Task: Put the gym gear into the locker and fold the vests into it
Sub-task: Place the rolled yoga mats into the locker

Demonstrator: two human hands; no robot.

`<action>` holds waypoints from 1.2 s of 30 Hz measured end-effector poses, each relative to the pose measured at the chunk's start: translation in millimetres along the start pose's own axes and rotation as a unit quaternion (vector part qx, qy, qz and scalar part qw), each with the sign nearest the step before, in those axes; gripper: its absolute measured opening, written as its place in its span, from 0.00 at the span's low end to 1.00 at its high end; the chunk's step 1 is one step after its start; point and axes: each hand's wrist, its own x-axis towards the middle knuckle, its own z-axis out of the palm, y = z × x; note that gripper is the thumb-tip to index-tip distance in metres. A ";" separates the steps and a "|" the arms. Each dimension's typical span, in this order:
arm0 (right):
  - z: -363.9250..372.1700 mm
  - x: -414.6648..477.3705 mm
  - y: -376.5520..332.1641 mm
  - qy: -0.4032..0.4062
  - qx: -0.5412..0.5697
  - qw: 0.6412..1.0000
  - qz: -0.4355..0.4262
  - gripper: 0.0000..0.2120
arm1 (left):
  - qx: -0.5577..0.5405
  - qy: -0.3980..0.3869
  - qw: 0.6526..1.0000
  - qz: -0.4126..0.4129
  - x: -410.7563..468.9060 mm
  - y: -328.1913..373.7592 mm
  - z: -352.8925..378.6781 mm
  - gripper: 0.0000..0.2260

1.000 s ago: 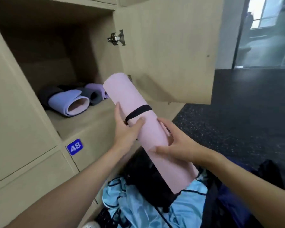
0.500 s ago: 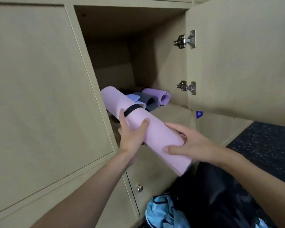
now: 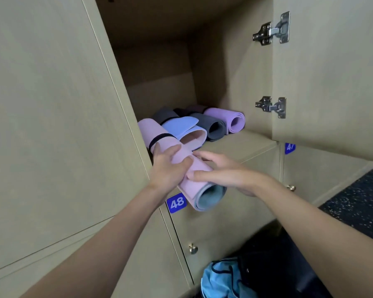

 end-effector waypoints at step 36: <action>0.0 35.7 86.5 0.156 -0.373 0.914 -0.041 0.35 | 0.511 -0.103 0.837 0.168 37.0 32.9 -22.2 0.13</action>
